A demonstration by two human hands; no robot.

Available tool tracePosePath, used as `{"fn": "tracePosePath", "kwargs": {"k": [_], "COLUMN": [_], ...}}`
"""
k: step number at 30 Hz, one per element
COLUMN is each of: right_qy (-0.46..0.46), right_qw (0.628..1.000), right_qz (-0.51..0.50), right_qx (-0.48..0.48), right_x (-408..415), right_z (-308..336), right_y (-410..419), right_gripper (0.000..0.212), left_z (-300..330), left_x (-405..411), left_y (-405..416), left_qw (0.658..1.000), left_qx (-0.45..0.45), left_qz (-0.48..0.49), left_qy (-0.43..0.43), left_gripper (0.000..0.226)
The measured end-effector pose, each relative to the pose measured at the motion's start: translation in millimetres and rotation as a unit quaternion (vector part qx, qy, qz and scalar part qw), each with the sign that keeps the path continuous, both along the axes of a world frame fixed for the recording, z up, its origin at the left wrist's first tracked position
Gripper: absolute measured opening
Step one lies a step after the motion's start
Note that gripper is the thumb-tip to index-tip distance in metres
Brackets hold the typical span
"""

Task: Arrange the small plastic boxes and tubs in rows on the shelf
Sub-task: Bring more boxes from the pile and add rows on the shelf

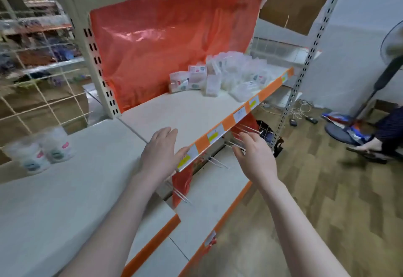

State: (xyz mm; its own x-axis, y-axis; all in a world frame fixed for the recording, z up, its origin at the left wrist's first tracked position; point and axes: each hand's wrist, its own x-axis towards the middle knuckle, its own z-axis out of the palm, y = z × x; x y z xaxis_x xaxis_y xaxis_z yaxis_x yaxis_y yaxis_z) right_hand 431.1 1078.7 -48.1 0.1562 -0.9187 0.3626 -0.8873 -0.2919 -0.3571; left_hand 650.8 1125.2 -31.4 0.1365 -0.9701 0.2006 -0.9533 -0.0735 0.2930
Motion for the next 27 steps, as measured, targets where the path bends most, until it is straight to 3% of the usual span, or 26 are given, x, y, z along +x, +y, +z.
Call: {"fn": "tracePosePath", "kwargs": {"k": [11, 27], "right_qy": [-0.018, 0.044], "right_qw": [0.999, 0.972], "right_qz": [-0.02, 0.227], "right_qx": [0.02, 0.043], "right_x": [-14.2, -46.7], "right_z": [12.9, -9.9], "right_y": [-162.0, -355.6], "right_gripper": [0.02, 0.044], "left_z": [15.9, -21.0], "left_x": [-8.8, -97.5], "left_y": [-153.7, -301.6], "left_qw": [1.0, 0.971], "left_qx": [-0.003, 0.015], "left_qz": [0.005, 0.233], "left_qy": [-0.011, 0.048], "left_gripper": [0.06, 0.063]}}
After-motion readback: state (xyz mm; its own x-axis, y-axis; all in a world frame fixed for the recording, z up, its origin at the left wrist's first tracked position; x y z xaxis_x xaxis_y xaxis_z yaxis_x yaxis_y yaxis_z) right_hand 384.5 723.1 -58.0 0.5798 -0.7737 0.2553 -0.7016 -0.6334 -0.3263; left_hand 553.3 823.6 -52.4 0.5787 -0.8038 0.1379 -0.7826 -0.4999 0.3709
